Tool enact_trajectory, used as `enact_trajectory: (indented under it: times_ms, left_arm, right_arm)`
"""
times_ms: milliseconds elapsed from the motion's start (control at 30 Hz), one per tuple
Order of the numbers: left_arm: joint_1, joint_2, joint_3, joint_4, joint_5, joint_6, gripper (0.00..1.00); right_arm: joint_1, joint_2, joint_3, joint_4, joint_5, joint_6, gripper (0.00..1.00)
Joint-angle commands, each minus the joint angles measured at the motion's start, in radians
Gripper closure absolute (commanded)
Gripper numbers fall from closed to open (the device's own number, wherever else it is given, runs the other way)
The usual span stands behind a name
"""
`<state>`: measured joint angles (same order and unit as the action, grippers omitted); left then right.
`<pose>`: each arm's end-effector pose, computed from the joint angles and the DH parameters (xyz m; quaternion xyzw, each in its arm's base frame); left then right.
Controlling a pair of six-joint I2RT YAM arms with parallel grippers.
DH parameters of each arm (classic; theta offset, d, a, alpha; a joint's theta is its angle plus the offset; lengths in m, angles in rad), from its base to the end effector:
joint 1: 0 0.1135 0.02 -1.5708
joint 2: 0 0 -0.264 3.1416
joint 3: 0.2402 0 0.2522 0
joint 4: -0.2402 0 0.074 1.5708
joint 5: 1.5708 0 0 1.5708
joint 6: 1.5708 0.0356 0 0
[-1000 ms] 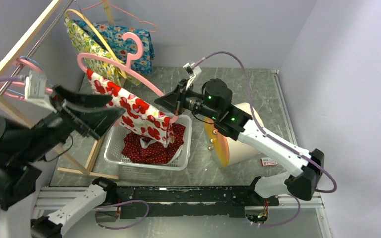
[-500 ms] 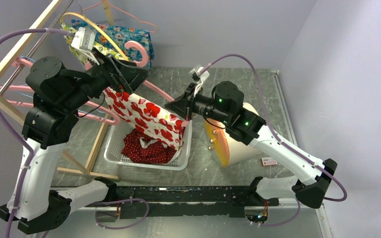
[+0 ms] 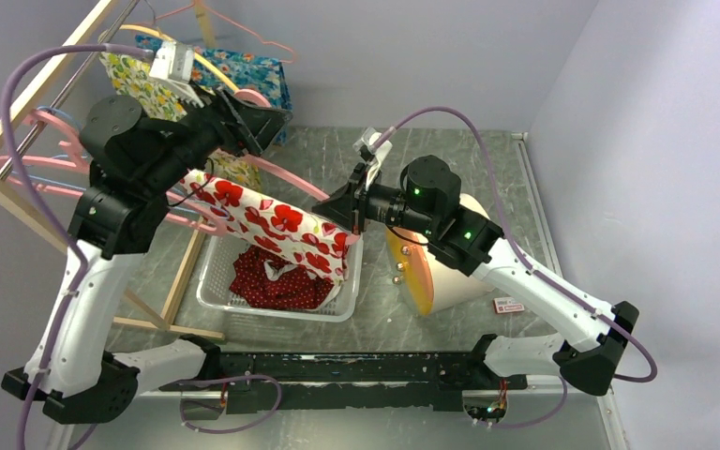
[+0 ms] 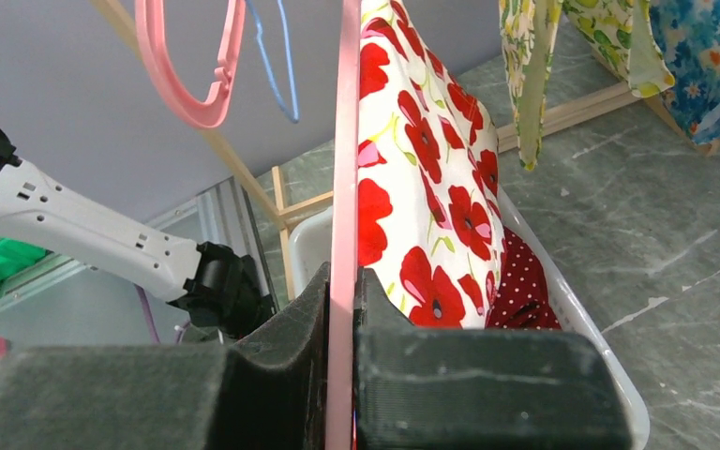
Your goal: Remove the skirt from the hanger
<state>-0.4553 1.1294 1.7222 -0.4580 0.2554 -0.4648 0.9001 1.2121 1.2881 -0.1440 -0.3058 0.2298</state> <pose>0.1616 -0.0891 0.5534 0.0928 0.6530 -0.4067 0.6321 0.1624 0.2219 0.4318 -0.3357 0.6478 0.4552 0.5103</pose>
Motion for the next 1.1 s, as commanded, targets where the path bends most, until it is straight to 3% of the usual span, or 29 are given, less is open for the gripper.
enact_trajectory:
  times_ms: [0,233,333,433,600,800,933,1067]
  left_arm:
    - [0.001,0.023,-0.034,0.092,0.032,-0.027,0.26]
    - [0.001,0.019,-0.125,0.168,0.082,-0.075,0.43]
    - [0.001,0.002,-0.147,0.175,0.076,-0.078,0.56]
    - [0.002,-0.025,-0.181,0.205,0.058,-0.097,0.76]
    - [0.001,-0.045,-0.184,0.213,0.030,-0.100,0.91]
    - [0.001,-0.056,-0.183,0.254,0.038,-0.120,0.93]
    - [0.001,-0.065,-0.177,0.268,0.025,-0.123,0.93]
    - [0.001,-0.059,-0.114,0.240,0.032,-0.102,0.93]
  right_arm:
    - [-0.002,-0.025,0.025,0.066,-0.040,-0.010,1.00]
    - [0.002,0.020,0.045,0.055,-0.077,-0.009,1.00]
    - [0.002,0.009,0.032,0.067,-0.068,-0.010,1.00]
    - [0.003,-0.001,0.028,0.051,-0.050,-0.021,0.98]
    - [0.002,-0.044,-0.009,0.017,0.001,-0.042,0.70]
    - [0.003,-0.126,-0.044,-0.082,0.080,-0.065,0.30]
    - [0.003,-0.218,-0.102,-0.123,0.122,-0.087,0.17]
    - [0.003,-0.334,-0.196,-0.135,0.122,-0.097,0.13]
